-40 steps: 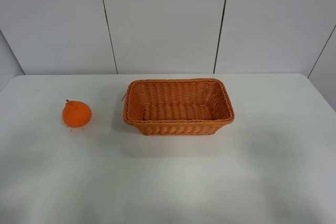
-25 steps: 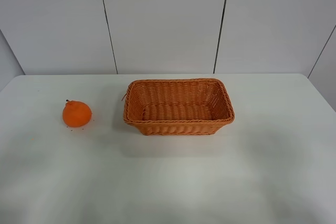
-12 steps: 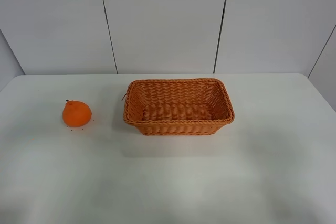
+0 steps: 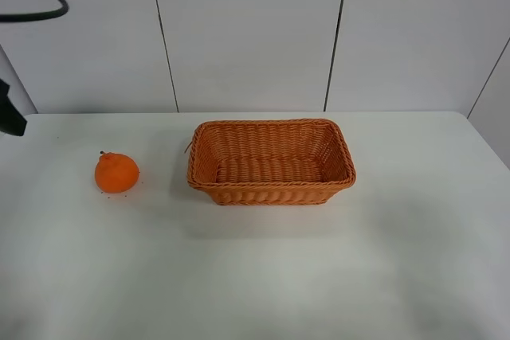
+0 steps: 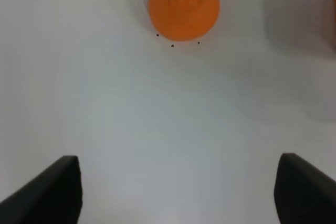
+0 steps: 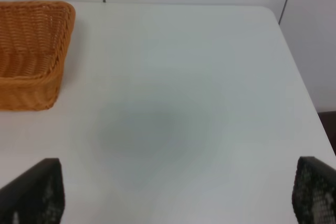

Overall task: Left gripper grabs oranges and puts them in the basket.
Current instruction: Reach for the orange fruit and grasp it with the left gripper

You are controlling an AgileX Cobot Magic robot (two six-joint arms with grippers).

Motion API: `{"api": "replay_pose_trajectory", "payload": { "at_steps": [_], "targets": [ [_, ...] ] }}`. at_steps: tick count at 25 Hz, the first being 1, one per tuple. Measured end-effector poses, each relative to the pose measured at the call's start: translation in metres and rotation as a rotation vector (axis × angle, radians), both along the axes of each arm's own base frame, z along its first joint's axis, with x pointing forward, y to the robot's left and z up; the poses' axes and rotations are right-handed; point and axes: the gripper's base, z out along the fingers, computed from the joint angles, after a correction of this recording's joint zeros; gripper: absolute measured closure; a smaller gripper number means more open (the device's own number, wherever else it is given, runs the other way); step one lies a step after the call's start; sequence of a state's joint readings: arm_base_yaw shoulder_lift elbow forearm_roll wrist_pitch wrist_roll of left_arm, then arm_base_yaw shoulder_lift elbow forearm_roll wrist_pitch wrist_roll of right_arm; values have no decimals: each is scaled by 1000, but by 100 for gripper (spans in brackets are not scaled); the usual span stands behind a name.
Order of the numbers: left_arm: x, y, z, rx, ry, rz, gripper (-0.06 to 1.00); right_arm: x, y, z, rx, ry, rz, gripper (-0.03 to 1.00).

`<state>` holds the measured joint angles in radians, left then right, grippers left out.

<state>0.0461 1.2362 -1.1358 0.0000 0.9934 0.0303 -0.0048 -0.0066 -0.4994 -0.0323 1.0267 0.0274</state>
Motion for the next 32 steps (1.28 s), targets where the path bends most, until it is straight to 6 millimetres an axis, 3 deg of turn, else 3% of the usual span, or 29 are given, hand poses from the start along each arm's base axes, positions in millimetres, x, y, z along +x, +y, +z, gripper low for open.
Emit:
{"api": "replay_pose_trajectory", "payload": {
  "at_steps": [6, 12, 21, 32],
  "targets": [
    [87, 4, -19, -5, 103, 0, 9, 0, 0, 0, 0, 0, 0, 27],
    [145, 7, -57, -9, 195, 0, 9, 0, 0, 0, 0, 0, 0, 27],
    [181, 3, -118, -74, 282, 3, 9, 0, 0, 0, 0, 0, 0, 27],
    [196, -8, -169, -85, 332, -13, 9, 0, 0, 0, 0, 0, 0, 27]
  ]
}}
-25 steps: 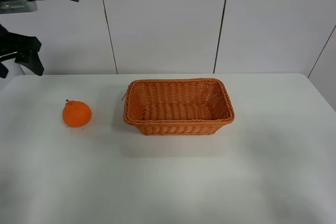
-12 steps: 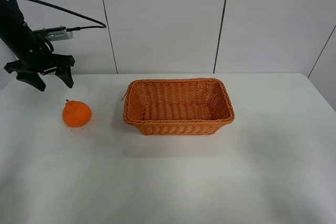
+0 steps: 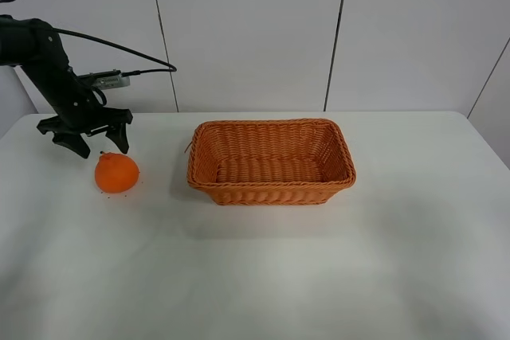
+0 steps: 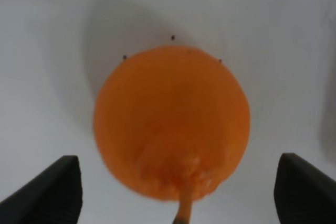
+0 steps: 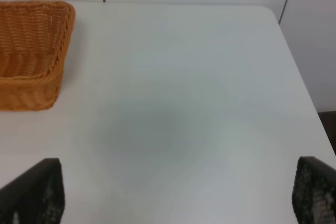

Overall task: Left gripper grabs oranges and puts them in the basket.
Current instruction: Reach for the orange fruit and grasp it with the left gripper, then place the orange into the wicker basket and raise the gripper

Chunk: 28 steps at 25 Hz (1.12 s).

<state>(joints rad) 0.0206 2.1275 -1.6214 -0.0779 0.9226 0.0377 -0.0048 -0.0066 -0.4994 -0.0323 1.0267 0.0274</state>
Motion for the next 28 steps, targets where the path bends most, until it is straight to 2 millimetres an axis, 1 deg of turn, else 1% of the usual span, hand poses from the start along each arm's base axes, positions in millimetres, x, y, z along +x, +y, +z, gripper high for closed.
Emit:
{"api": "replay_pose_trajectory", "payload": {
  "at_steps": [3, 10, 13, 15, 16, 18, 20, 21, 24, 27, 28],
  "targets": [
    [3, -3, -11, 1, 2, -5, 9, 0, 0, 0, 0, 0, 0, 27],
    [4, -2, -48, 4, 84, -7, 9, 0, 0, 0, 0, 0, 0, 27],
    [4, -1, -57, 14, 107, -13, 11, 0, 0, 0, 0, 0, 0, 27],
    [4, -1, -58, 17, 113, -14, 17, 0, 0, 0, 0, 0, 0, 27],
    [4, -1, -58, 17, 115, -14, 24, 0, 0, 0, 0, 0, 0, 27],
    [3, -1, -58, 17, 119, -14, 45, 0, 0, 0, 0, 0, 0, 27],
    [2, 0, -57, 26, 127, -20, 61, 0, 0, 0, 0, 0, 0, 27],
    [2, 0, -56, 34, 130, -24, 65, 0, 0, 0, 0, 0, 0, 27],
    [1, 2, -52, 46, 134, -25, 65, 0, 0, 0, 0, 0, 0, 27],
    [1, 2, -38, 53, 108, -26, 67, 0, 0, 0, 0, 0, 0, 27],
    [0, 2, -31, 56, 97, -26, 68, 0, 0, 0, 0, 0, 0, 27]
  ]
}}
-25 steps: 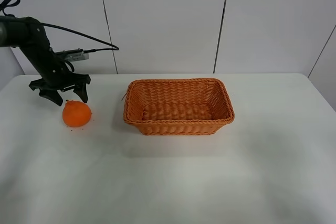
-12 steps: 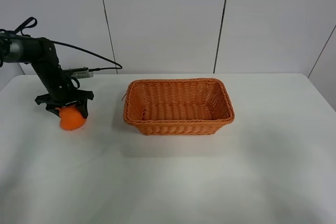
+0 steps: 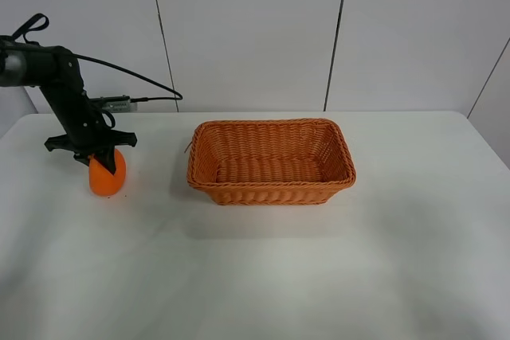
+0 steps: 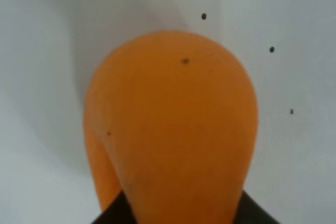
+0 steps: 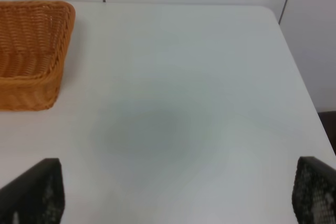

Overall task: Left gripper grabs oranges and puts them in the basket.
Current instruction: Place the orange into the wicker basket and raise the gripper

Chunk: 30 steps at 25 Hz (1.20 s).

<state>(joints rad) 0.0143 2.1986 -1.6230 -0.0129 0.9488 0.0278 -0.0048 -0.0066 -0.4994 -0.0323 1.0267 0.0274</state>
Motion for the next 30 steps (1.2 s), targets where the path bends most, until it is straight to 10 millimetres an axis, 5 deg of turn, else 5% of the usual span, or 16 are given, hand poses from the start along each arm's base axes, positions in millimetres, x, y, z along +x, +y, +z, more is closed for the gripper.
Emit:
{"api": "replay_pose_trajectory", "payload": {
  "at_steps": [9, 15, 19, 30],
  "targets": [
    [-7, 0, 119, 1, -210, 1, 70, 0, 0, 0, 0, 0, 0, 27],
    [-11, -12, 158, -38, -251, -1, 70, 0, 0, 0, 0, 0, 0, 27],
    [-13, -48, 165, -52, -255, -86, 70, 0, 0, 0, 0, 0, 0, 27],
    [-42, -190, 167, -138, -345, -376, 70, 0, 0, 0, 0, 0, 0, 27]
  ]
}}
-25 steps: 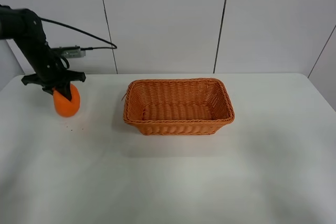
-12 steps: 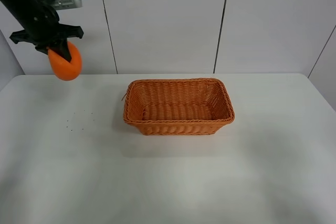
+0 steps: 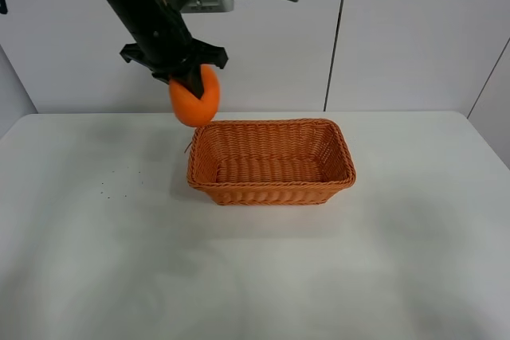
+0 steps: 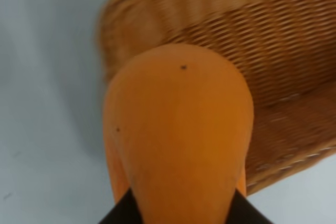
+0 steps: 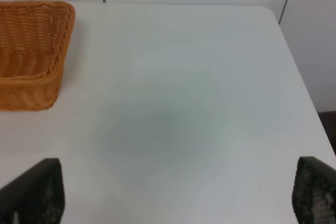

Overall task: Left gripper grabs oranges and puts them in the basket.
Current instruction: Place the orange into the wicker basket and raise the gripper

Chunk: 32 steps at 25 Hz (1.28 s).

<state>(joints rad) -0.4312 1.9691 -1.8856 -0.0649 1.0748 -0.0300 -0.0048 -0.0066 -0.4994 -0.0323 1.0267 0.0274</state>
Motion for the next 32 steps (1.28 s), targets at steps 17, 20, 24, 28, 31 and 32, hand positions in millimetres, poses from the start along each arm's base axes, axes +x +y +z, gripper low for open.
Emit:
{"api": "replay_pose_trajectory", "payload": {
  "at_steps": [17, 20, 24, 28, 31, 32],
  "targets": [
    [27, -96, -137, -10, 3, -116, 70, 0, 0, 0, 0, 0, 0, 27],
    [28, -97, -144, -4, 8, -116, 70, 0, 0, 0, 0, 0, 0, 27],
    [27, -96, -151, 11, 37, -117, 60, 0, 0, 0, 0, 0, 0, 27],
    [26, -94, -154, 50, 45, -127, 20, 0, 0, 0, 0, 0, 0, 27],
    [25, -91, -154, 76, 59, -133, 7, 0, 0, 0, 0, 0, 0, 27],
    [25, -91, -154, 82, 67, -133, 6, 0, 0, 0, 0, 0, 0, 27]
  ]
}}
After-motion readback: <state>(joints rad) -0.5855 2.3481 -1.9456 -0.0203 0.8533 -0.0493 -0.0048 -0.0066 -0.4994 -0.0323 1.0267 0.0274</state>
